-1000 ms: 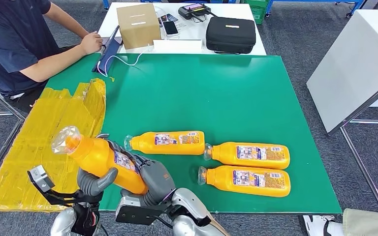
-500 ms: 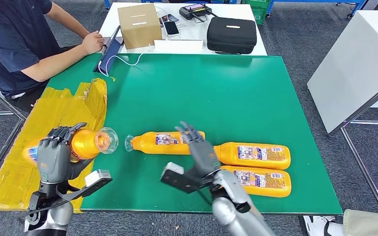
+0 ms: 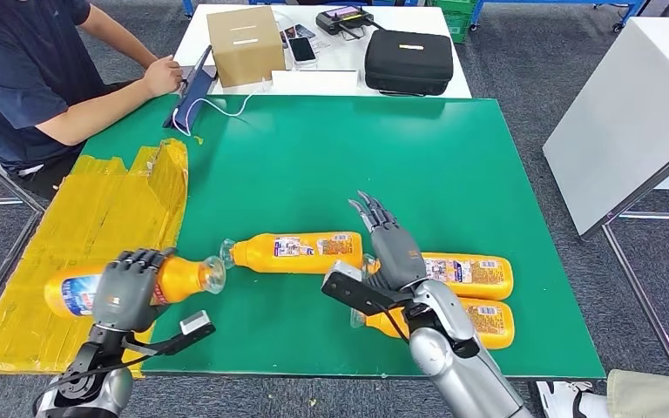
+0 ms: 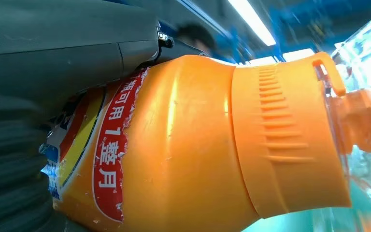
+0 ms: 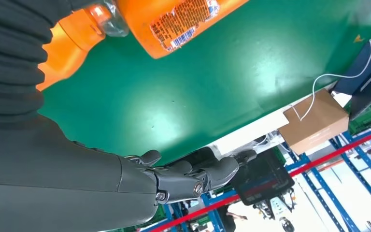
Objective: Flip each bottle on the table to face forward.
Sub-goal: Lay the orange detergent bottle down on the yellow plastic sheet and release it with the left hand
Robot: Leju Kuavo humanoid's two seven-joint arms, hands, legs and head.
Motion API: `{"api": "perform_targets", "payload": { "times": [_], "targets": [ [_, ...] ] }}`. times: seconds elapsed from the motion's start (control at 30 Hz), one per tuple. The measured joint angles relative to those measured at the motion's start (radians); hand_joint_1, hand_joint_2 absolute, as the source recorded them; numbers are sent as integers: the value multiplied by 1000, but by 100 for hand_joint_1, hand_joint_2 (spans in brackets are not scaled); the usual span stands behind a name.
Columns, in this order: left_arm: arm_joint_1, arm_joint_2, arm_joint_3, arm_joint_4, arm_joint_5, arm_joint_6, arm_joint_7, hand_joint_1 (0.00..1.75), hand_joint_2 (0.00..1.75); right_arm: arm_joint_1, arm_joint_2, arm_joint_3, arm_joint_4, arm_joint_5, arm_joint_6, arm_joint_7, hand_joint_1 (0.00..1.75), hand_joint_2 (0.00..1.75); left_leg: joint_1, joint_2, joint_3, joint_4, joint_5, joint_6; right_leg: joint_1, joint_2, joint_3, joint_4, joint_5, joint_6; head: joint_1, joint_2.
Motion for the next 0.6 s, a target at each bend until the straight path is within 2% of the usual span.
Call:
{"api": "perform_targets", "payload": {
  "times": [0.17, 0.33, 0.6],
  "targets": [
    [-56, 61, -88, 137, 17, -104, -18, 175, 175, -73, 6, -1, 75, -32, 40, 1, 0, 175, 0, 0, 0, 0, 1, 0, 0, 0, 0, 0, 0, 0, 0, 0],
    [-110, 93, -141, 227, 34, -111, -25, 175, 175, -123, 19, -1, 142, -39, 44, 3, 0, 175, 0, -1, 0, 0, 1, 0, 0, -1, 2, 0, 0, 0, 0, 0],
    [-140, 109, -171, 271, 37, -112, -25, 175, 175, -141, 25, -1, 181, -40, 44, 3, 0, 175, 0, -1, 1, 0, 1, 0, 0, -1, 2, 0, 0, 0, 0, 0]
  ]
}}
